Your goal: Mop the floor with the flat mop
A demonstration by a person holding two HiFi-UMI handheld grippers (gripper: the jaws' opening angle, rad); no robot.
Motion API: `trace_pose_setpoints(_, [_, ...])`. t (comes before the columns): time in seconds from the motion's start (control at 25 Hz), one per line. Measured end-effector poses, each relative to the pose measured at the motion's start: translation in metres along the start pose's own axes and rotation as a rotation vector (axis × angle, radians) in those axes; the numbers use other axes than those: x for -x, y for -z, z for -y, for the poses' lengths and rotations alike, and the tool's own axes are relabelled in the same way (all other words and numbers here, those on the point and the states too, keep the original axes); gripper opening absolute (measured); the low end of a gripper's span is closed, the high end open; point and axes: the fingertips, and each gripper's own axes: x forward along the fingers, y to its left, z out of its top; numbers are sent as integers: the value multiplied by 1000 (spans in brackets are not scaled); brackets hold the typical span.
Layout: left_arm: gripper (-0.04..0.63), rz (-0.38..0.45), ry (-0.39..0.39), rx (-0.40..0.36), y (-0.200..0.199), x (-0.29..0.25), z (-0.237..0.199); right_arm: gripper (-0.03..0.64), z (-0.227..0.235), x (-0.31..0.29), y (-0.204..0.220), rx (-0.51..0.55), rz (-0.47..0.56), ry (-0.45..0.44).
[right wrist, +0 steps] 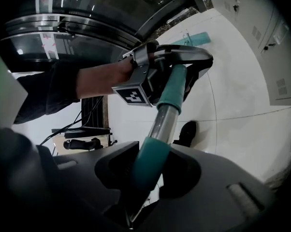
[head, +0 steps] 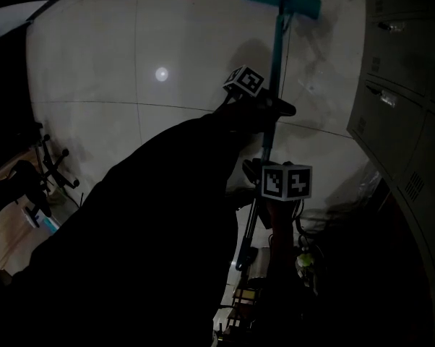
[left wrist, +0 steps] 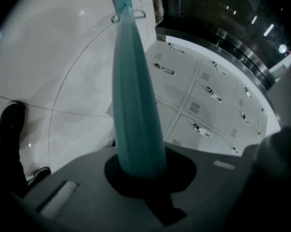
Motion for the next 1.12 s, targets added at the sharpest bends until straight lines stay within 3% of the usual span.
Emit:
trace_pose_setpoints(0.28, [31,11,8,-36,60,-9,1,120,-11,14,61,42,15,-40])
trace_pose_setpoints(0.48, [34,39,26,-64,134,-11,-16,123,-21,14,140,61,19,-58])
trace_pose_setpoints(0.84, [34,10,28,-74,294,-31,-72,126,-16,4,314,142,-19,25])
trace_pose_setpoints(1.12, [34,24,0,-45,371,-37,-119,138,-28,-8,392,145,-47,-13])
